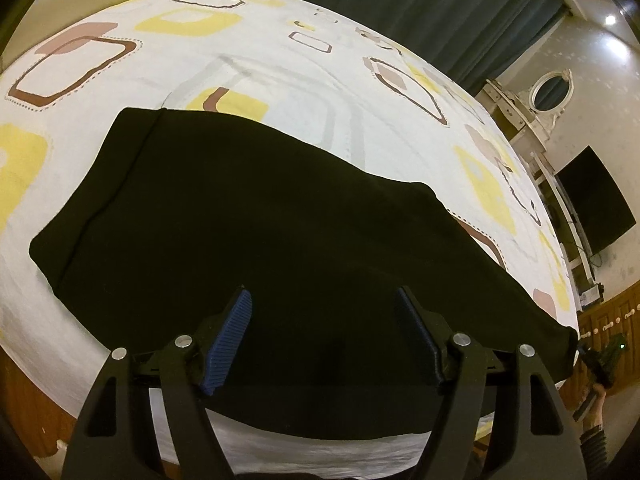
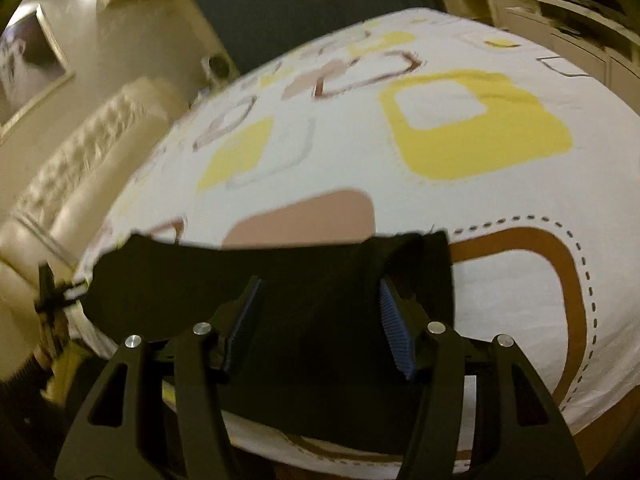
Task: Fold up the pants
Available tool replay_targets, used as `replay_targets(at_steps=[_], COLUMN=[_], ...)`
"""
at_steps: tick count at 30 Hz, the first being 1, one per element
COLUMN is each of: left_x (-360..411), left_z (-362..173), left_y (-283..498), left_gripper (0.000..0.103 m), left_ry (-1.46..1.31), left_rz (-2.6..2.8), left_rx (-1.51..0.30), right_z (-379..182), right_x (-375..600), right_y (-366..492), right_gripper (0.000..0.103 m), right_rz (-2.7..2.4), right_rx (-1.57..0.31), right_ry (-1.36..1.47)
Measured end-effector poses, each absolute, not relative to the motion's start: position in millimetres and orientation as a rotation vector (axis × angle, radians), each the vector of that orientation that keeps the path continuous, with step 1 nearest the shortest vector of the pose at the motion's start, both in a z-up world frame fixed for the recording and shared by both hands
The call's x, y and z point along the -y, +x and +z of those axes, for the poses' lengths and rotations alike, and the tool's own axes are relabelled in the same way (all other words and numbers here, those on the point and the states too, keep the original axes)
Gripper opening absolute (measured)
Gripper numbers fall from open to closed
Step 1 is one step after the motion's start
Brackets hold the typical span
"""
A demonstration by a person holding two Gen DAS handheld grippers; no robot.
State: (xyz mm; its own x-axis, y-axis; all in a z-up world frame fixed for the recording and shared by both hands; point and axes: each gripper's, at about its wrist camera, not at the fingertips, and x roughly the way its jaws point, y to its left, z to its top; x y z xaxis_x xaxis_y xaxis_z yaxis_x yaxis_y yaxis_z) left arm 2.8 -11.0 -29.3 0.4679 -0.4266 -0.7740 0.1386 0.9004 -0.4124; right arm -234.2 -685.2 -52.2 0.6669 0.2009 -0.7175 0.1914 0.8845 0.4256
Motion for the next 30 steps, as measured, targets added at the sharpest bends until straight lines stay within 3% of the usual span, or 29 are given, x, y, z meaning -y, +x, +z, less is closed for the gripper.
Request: replay_targets(at_steps=[5,8,17,18,19,22,26,30], left_x=[11,12,14,14,14,16,17,17], left_z=[-31,-30,-32,-32,-32,-33,-33,-33], left_y=[2,1,2,2,2,2,3,4], left_gripper=[0.073,0.073,0.074,0.075,0.076,0.077,0.077,0.077], left_ry=[-0.313,-0.306,-0.295,-0.294,-0.295,-0.296,-0.292,-0.304], left_rz=[-0.35,-0.352,-0.344,-0.342,-0.342,-0.335,-0.33,-0.32], left_rx=[-1.033,-1.033,-1.037,-1.036,-1.036,-1.034,-1.026,-1.024], right_z=[-57,-69,-108,-110,-111,-109,-77,-35], right_x=[701,723,768,768,766,760,755,769], right_y=[-234,-236,-237,-231,-226,-213,-215,-238], right_gripper=[0.06,0.065,0.065,0.062,0.053,0.008,0.003,0.003], right_rz=[-0.049,-0.052,0.052,0.046,0.028,-0.027,-0.054,-0.072], right_rx=[-0.829,-0.806,-0.647,-0.66,-0.689,-0.788,-0.724,-0.511], right_ry=[0.582,0.751,1.213,1.217,1.203,1.152,1.088,1.098])
